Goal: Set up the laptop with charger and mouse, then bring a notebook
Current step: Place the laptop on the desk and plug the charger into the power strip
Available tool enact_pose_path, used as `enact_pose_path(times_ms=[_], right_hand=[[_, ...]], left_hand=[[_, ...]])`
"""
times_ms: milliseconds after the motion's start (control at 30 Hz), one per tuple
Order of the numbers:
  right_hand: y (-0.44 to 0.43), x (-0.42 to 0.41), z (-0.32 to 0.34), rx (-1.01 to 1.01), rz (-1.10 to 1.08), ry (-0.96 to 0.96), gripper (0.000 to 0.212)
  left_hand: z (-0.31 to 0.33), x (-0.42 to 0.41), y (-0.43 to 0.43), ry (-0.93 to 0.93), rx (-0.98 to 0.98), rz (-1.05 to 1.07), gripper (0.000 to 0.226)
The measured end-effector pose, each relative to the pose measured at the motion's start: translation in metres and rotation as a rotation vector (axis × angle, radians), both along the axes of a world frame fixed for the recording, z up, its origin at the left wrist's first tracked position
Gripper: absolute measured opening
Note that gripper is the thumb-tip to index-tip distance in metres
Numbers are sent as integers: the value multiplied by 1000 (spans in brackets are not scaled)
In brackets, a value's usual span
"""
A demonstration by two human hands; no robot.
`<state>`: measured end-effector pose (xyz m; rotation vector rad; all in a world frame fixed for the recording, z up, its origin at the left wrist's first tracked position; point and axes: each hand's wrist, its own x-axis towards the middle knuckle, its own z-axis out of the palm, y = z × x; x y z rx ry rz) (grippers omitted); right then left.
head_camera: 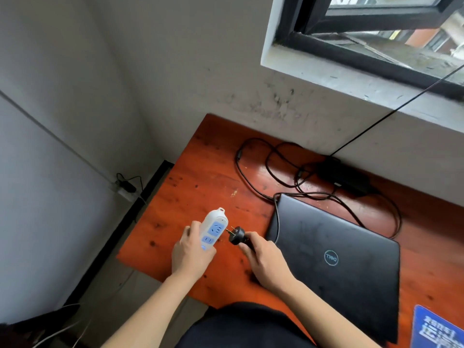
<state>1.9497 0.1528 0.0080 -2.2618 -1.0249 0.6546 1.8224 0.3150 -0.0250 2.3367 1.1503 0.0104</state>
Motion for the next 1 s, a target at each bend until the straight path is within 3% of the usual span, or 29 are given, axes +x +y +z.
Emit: enact_pose_path(times_ms=[367, 567, 1000], right_hand=[[-6, -4, 13, 91, 94, -196, 23], [-16, -13, 21, 99, 107, -261, 29], [-28, -27, 31, 189, 45, -383, 24]], left_hand=[[28, -7, -26, -65, 111, -43, 43], [34, -7, -38, -126, 162, -51, 56], [45, -16, -53, -145, 93, 44, 49]])
